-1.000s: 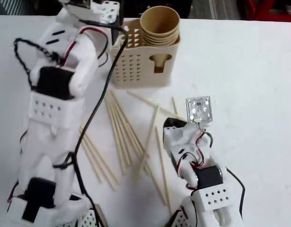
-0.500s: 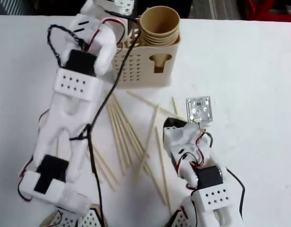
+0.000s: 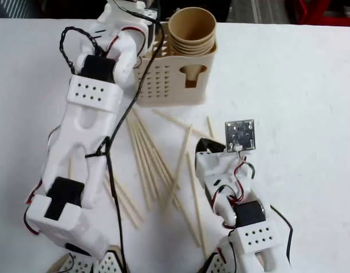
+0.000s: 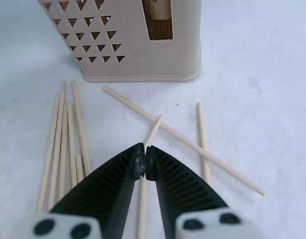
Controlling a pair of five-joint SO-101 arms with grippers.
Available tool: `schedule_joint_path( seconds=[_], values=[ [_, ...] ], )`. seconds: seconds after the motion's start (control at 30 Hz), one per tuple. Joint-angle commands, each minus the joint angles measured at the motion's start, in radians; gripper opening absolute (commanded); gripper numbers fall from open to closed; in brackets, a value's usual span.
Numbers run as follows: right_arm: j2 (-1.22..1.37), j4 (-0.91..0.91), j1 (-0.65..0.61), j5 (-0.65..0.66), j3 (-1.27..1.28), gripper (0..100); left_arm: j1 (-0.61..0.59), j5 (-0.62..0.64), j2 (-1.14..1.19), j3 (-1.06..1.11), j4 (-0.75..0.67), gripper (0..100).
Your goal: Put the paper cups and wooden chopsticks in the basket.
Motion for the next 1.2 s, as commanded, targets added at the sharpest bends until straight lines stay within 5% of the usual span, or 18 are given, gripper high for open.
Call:
schedule_joint_path(
  seconds=[0.0,0.43,0.63,1.17],
  values=[
    [-0.013,-0.022,0.008,0.0,-0.008,1.8,-0.01,0.008,-0.068,-0.043,0.046,14],
    [-0.013,-0.022,0.008,0.0,-0.006,1.8,-0.01,0.005,-0.361,-0.038,0.39,14],
    [-0.013,-0.022,0.008,0.0,-0.005,1.8,-0.012,-0.123,-0.421,-0.037,0.612,14],
    [-0.013,-0.018,0.01,0.0,-0.003,1.8,-0.209,-0.12,-0.426,-0.038,1.089,19]
  ],
)
